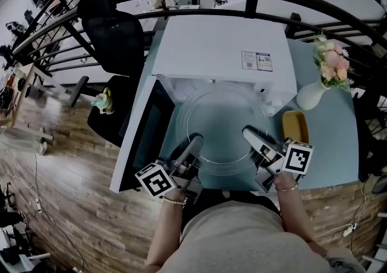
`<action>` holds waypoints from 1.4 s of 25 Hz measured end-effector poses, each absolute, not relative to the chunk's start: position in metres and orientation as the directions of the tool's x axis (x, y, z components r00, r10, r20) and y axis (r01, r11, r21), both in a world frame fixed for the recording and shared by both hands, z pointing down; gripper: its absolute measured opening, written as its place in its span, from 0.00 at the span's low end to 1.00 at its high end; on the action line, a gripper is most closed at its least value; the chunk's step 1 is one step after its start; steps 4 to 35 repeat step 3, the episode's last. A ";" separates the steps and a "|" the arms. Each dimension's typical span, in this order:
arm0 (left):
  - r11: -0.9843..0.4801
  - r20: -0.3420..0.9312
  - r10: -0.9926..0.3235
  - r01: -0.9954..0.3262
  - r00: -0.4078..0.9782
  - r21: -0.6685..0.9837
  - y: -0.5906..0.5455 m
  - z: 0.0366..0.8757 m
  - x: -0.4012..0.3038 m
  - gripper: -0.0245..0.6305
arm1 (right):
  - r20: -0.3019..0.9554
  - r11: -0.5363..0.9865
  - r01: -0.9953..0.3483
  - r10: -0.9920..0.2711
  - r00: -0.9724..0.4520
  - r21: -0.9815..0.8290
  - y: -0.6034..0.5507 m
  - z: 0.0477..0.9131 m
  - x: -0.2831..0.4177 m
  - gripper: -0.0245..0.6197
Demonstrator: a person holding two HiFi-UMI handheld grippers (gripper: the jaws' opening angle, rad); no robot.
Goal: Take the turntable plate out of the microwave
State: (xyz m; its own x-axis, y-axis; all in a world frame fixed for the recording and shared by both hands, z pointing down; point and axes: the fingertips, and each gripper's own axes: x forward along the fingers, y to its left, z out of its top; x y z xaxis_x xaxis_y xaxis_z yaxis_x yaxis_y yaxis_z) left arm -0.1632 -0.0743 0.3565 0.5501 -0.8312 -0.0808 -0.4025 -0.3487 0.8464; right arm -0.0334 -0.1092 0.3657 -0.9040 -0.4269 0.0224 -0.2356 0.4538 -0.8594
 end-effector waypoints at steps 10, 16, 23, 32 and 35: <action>-0.346 -0.079 -0.831 -0.400 0.551 0.849 -0.076 0.358 -0.162 0.18 | 0.013 0.442 -0.223 -0.430 -0.903 -0.869 -0.110 0.367 -0.033 0.22; -0.346 -0.079 -0.831 -0.400 0.551 0.849 -0.076 0.358 -0.162 0.18 | 0.013 0.442 -0.223 -0.430 -0.903 -0.869 -0.110 0.367 -0.033 0.22; -0.346 -0.079 -0.831 -0.400 0.551 0.849 -0.076 0.358 -0.162 0.18 | 0.013 0.442 -0.223 -0.430 -0.903 -0.869 -0.110 0.367 -0.033 0.22; -0.346 -0.079 -0.831 -0.400 0.551 0.849 -0.076 0.358 -0.162 0.18 | 0.013 0.442 -0.223 -0.430 -0.903 -0.869 -0.110 0.367 -0.033 0.22; -0.346 -0.079 -0.831 -0.400 0.551 0.849 -0.076 0.358 -0.162 0.18 | 0.013 0.442 -0.223 -0.430 -0.903 -0.869 -0.110 0.367 -0.033 0.22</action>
